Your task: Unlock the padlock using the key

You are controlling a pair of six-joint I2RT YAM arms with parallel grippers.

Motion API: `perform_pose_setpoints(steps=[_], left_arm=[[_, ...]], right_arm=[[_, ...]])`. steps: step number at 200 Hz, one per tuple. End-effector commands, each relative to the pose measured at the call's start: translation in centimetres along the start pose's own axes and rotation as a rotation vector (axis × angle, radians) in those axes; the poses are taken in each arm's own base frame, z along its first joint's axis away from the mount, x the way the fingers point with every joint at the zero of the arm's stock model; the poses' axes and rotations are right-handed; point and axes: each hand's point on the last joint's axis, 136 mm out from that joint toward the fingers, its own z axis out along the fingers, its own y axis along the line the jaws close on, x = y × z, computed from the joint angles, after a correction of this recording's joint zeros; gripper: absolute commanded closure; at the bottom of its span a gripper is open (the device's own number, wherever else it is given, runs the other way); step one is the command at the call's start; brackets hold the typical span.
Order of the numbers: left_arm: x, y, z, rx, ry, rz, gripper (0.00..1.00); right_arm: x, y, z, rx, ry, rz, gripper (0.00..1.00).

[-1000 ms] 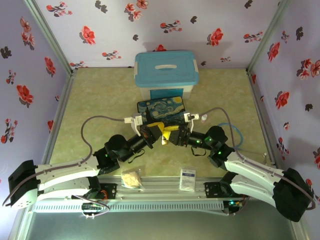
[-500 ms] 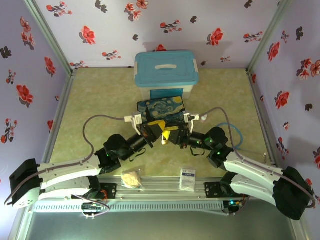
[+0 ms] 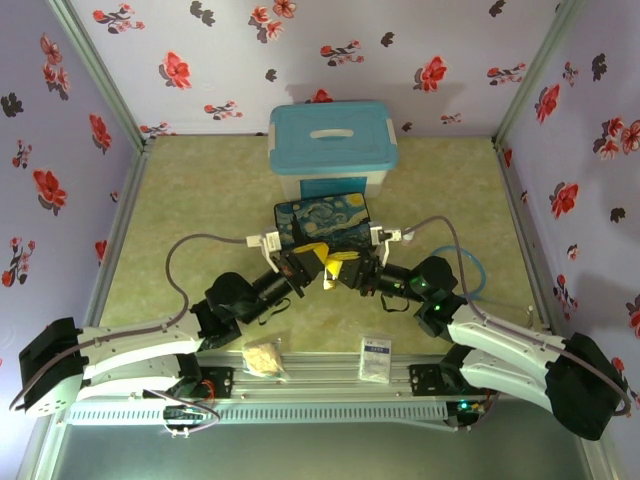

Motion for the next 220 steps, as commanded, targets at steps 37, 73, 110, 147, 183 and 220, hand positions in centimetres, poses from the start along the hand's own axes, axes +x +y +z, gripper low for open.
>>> perform_pose_setpoints(steps=[37, 73, 110, 147, 183, 220], left_arm=[[-1.4, -0.1, -0.6, 0.023, -0.073, -0.033, 1.0], [-1.5, -0.1, -0.8, 0.028, -0.085, -0.036, 1.0], [-1.4, 0.7, -0.8, 0.003, -0.097, -0.049, 1.0], [-1.3, 2.4, -1.3, -0.062, -0.113, -0.045, 0.75], [-2.1, 4.9, -2.3, -0.255, -0.075, 0.038, 0.35], [-1.0, 10.2, -4.1, -0.61, 0.131, 0.125, 0.29]], right_arm=[[-1.0, 1.1, 0.6, -0.056, -0.028, -0.023, 0.83], [-0.7, 0.9, 0.6, -0.057, -0.027, -0.015, 0.84], [-0.6, 0.8, 0.4, -0.053, -0.033, -0.012, 0.99], [0.0, -0.6, -0.3, 0.022, -0.029, -0.01, 1.0], [1.4, -3.9, -1.4, 0.223, 0.041, -0.009, 1.0], [3.6, -9.6, -4.8, 0.554, 0.167, 0.042, 1.0]])
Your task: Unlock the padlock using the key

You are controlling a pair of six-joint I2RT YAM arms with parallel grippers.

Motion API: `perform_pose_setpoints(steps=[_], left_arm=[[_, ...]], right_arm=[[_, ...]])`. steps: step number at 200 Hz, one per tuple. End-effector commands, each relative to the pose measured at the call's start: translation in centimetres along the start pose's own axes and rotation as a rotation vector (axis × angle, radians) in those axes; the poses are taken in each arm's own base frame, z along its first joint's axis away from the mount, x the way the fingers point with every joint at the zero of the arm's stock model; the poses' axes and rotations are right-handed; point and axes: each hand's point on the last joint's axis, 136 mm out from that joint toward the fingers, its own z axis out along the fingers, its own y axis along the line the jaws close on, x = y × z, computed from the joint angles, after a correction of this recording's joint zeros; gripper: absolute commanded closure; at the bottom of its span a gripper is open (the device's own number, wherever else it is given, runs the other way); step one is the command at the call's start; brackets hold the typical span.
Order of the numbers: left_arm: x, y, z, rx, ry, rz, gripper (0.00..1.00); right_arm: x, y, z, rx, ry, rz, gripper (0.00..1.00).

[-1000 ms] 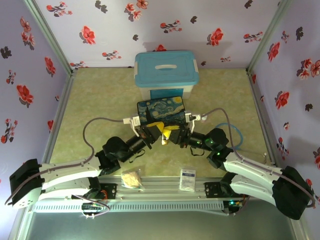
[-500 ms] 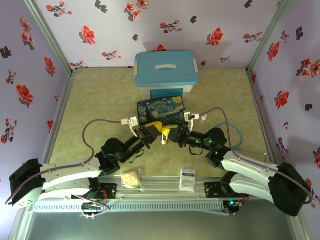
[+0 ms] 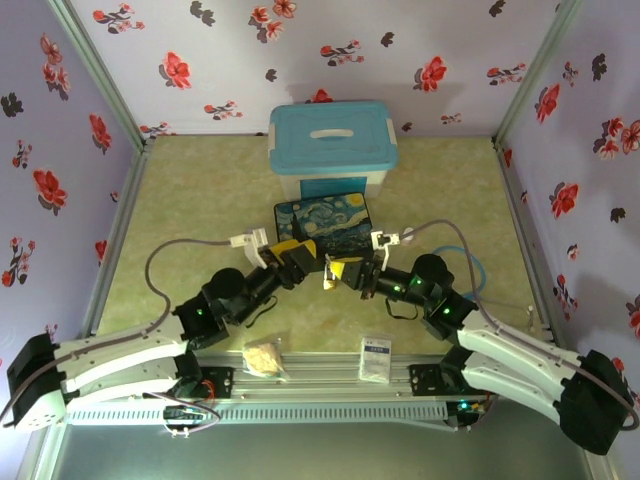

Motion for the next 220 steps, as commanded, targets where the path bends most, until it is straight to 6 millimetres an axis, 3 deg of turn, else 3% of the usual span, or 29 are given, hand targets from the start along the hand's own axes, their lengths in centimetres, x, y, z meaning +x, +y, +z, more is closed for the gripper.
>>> perform_pose_setpoints(steps=[1, 40, 90, 187, 220], left_arm=[[1.4, 5.2, -0.3, -0.282, 0.144, 0.116, 0.29], [6.4, 7.4, 1.8, -0.311, 0.363, 0.157, 0.25], [11.5, 9.5, 4.1, -0.288, 0.435, 0.109, 0.28], [16.7, 13.9, 6.6, -0.413, 0.526, 0.26, 0.31], [17.1, 14.5, 7.1, -0.433, 0.509, 0.283, 0.35]], right_arm=[[2.0, -5.2, -1.2, 0.262, 0.107, 0.017, 1.0], [3.7, -9.6, -2.8, 0.444, 0.159, 0.089, 1.0], [5.4, -13.5, -4.9, 0.642, 0.208, 0.098, 1.0], [6.4, -14.4, -5.6, 0.67, 0.226, 0.084, 1.0], [6.5, -14.4, -5.7, 0.667, 0.223, 0.085, 1.0]])
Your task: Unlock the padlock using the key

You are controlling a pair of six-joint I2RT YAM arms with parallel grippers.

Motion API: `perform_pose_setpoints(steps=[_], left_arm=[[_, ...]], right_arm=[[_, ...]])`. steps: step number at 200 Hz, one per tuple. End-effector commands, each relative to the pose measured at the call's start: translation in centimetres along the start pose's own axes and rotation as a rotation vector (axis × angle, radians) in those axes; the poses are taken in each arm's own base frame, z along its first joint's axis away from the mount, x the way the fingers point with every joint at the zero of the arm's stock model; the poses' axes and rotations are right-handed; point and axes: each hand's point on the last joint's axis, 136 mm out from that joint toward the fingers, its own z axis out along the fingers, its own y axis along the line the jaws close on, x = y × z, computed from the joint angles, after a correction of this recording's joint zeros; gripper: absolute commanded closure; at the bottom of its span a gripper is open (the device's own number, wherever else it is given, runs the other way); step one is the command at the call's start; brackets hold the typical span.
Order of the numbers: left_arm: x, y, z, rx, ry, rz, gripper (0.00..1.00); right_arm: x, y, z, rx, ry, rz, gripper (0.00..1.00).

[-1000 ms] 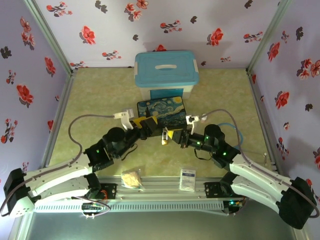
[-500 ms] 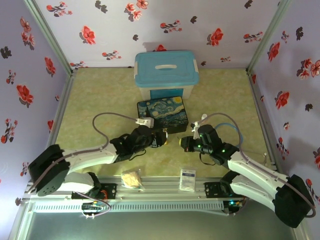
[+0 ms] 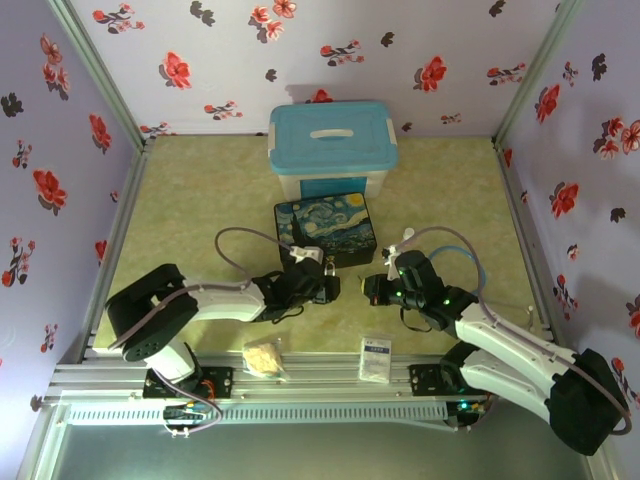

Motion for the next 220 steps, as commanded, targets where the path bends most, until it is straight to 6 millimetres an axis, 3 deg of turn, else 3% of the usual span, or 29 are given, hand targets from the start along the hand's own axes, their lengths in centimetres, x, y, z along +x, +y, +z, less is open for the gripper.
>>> perform_pose_setpoints(steps=[1, 68, 85, 165, 220], left_arm=[[-1.8, -1.2, 0.3, 0.016, -0.079, 0.022, 0.35], [-0.7, -0.2, 2.2, -0.037, -0.049, 0.062, 0.47], [-0.3, -0.1, 2.4, -0.035, -0.048, 0.051, 0.55], [-0.7, -1.6, 1.9, 0.015, -0.086, -0.008, 0.79], [-0.9, -1.6, 1.2, 0.003, -0.071, -0.07, 0.81]], right_arm=[[0.2, -0.9, -0.1, 0.025, -0.011, -0.01, 1.0], [0.5, -1.2, -0.2, 0.026, -0.024, 0.0, 1.0], [0.5, -1.4, -0.1, 0.028, -0.029, 0.006, 1.0], [0.7, -1.5, 0.1, 0.015, -0.037, 0.027, 1.0], [1.2, -1.5, 0.6, -0.006, -0.025, 0.051, 1.0]])
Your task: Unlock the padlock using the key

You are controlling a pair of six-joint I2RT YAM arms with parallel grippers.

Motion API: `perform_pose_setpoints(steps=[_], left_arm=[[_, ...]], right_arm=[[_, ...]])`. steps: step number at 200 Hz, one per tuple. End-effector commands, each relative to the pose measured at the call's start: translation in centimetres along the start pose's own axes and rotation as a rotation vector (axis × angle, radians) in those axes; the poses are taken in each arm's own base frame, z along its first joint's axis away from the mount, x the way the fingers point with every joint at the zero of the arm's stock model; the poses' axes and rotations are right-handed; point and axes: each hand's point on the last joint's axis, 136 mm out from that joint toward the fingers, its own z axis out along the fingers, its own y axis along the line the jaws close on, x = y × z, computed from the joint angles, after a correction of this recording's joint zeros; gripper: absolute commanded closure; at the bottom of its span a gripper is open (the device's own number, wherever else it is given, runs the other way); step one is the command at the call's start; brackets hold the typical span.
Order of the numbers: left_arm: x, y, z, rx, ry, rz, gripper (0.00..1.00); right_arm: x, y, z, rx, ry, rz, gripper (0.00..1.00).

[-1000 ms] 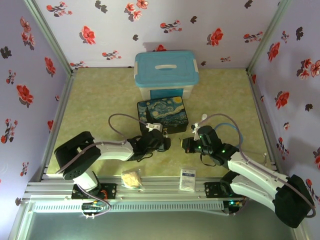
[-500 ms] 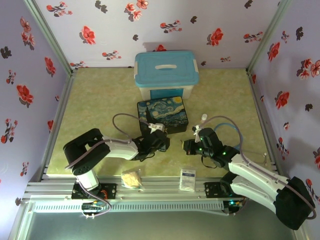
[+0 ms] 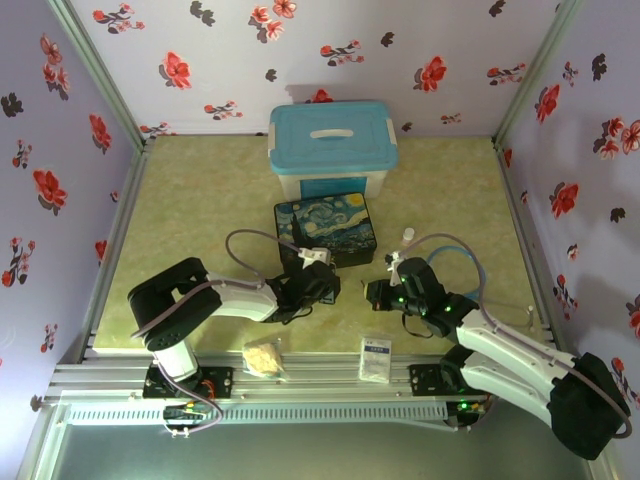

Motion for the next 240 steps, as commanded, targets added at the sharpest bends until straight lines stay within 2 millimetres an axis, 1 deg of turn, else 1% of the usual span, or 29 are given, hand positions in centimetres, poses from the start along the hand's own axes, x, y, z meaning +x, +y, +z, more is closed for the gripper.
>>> perform_pose_setpoints(steps=[1, 36, 58, 86, 101, 152, 187, 240], left_arm=[[-1.3, -0.9, -0.9, 0.012, -0.036, -0.069, 0.81], [-2.5, -2.0, -1.9, 0.047, -0.05, -0.17, 0.86], [-2.8, -2.2, -2.2, 0.054, -0.054, -0.209, 0.85], [-2.7, -2.6, -1.9, 0.074, -0.042, -0.254, 0.85], [-2.8, -2.9, -1.9, 0.092, -0.041, -0.282, 0.85], [-3.1, -3.4, -2.2, 0.122, -0.044, -0.322, 0.85], [-3.3, -3.6, -2.5, 0.138, -0.048, -0.341, 0.87], [-3.5, -3.7, -2.7, 0.154, -0.057, -0.357, 0.88]], right_arm=[[-0.1, -0.1, 0.3, -0.018, -0.014, 0.03, 1.0], [1.4, 0.1, 1.8, -0.073, 0.034, 0.099, 1.0], [2.0, 1.0, 2.8, -0.115, 0.049, 0.101, 1.0], [3.0, 2.7, 4.0, -0.14, 0.07, 0.039, 1.0], [3.3, 3.0, 4.5, -0.164, 0.066, 0.046, 1.0], [4.2, 3.0, 5.4, -0.189, 0.099, 0.039, 1.0], [4.0, 2.6, 5.8, -0.167, 0.091, 0.049, 1.0], [3.8, 2.4, 6.5, -0.19, 0.056, 0.11, 1.0]])
